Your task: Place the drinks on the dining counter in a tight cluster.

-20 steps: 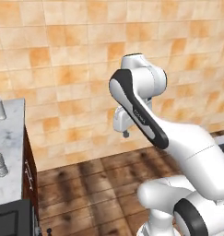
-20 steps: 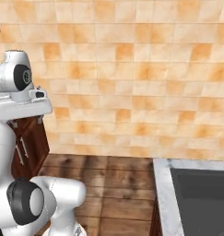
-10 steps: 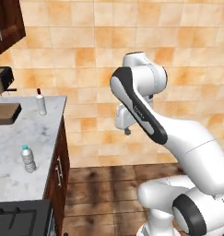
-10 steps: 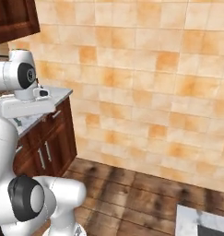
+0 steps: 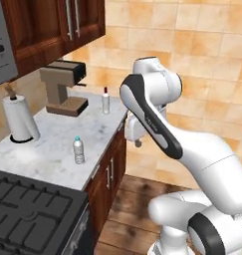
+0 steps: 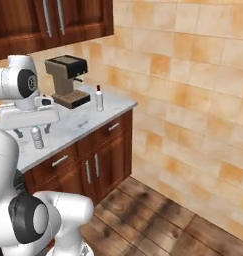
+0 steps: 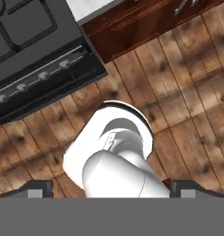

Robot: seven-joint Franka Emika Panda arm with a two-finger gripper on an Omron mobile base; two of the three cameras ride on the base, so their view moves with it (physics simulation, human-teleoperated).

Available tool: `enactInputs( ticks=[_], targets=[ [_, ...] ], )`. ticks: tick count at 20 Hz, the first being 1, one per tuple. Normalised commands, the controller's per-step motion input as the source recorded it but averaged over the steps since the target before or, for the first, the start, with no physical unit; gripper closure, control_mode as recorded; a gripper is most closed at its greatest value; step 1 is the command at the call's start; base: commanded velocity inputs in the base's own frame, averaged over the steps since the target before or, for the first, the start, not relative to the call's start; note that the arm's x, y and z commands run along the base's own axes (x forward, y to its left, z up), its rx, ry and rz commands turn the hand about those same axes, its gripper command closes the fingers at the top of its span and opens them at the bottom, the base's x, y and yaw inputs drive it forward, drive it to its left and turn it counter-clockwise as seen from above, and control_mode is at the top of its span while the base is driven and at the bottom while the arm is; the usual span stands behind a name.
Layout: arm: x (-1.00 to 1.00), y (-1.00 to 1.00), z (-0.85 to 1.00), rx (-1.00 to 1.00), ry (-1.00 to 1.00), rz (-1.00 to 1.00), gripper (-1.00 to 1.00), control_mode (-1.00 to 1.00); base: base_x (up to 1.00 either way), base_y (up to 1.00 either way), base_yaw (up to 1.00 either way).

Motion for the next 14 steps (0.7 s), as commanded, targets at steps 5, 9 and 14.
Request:
enactInputs(
  ticks=[5,9,14],
  targets=[
    [0.00,0.00,0.00,0.00,0.00,0.00,-1.00,1.00,0.79,0.05,0.40],
    [0.00,0.00,0.00,0.00,0.00,0.00,-1.00,1.00,0.74,0.00,0.38],
    [0.00,0.00,0.00,0.00,0.00,0.00,-1.00,1.00,0.38,-0.02,0.44]
  ],
)
